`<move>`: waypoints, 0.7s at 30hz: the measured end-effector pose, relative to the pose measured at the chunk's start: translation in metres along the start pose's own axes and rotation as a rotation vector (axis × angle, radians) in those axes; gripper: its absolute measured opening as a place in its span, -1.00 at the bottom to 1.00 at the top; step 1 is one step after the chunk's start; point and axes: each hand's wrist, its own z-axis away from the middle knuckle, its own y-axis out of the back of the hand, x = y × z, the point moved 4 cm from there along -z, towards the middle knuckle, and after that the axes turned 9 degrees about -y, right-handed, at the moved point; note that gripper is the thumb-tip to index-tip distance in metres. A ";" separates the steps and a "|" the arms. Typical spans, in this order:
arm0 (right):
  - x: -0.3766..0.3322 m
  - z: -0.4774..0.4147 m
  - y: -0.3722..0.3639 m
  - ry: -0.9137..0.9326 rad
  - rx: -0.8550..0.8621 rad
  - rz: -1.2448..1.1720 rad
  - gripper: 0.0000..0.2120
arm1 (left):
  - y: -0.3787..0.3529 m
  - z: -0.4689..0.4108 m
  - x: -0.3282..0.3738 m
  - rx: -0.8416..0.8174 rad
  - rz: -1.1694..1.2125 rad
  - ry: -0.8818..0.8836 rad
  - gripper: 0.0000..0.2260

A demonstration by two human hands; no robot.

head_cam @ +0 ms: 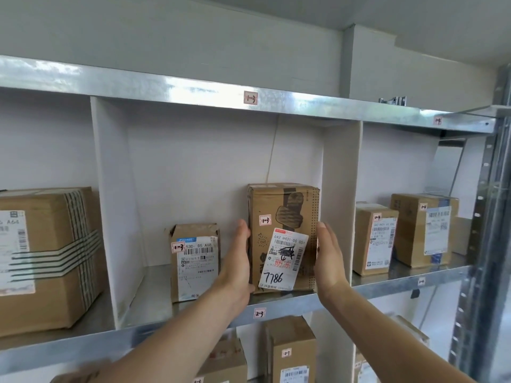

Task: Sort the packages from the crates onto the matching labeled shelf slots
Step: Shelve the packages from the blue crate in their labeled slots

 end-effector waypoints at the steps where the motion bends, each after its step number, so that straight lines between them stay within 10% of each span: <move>1: -0.001 0.003 0.002 0.007 0.016 -0.006 -0.38 | 0.001 0.003 0.000 -0.002 0.003 -0.003 -0.55; 21: 0.012 0.111 -0.024 -0.008 0.131 0.117 -0.49 | 0.057 0.070 0.002 -0.112 0.131 0.129 -0.34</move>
